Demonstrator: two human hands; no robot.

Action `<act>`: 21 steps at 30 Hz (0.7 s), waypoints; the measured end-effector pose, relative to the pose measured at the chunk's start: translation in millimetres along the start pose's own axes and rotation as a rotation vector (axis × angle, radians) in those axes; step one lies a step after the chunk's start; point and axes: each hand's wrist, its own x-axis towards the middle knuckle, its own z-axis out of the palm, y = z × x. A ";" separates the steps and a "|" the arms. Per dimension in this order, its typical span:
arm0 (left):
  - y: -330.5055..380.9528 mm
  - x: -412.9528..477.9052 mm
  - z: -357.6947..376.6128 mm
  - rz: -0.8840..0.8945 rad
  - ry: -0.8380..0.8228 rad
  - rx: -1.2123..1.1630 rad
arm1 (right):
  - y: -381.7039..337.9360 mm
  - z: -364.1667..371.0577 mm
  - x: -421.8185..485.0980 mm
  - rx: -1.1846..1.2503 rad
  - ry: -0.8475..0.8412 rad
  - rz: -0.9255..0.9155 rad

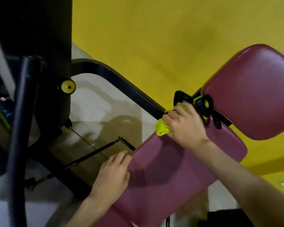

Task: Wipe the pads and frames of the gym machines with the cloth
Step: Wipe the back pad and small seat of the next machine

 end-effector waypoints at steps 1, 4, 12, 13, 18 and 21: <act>2.2 2.5 5.8 0.006 0.004 -0.007 | 9.0 -5.8 3.0 -0.019 -0.007 0.052; 7.0 7.2 23.1 0.007 -0.003 -0.046 | -1.1 -14.4 12.0 -0.044 -0.040 0.229; -6.8 5.1 45.8 -0.065 -0.053 -0.027 | -92.1 27.6 18.2 -0.123 -0.363 -0.003; -11.4 3.1 48.4 -0.065 -0.060 -0.014 | -98.6 28.8 19.9 -0.110 -0.367 -0.060; -25.6 -8.2 55.2 -0.092 -0.172 0.139 | -52.2 6.9 32.8 -0.027 -0.341 -0.178; -22.1 -10.1 58.6 -0.122 -0.142 0.134 | 1.6 -10.6 40.9 -0.082 -0.106 0.019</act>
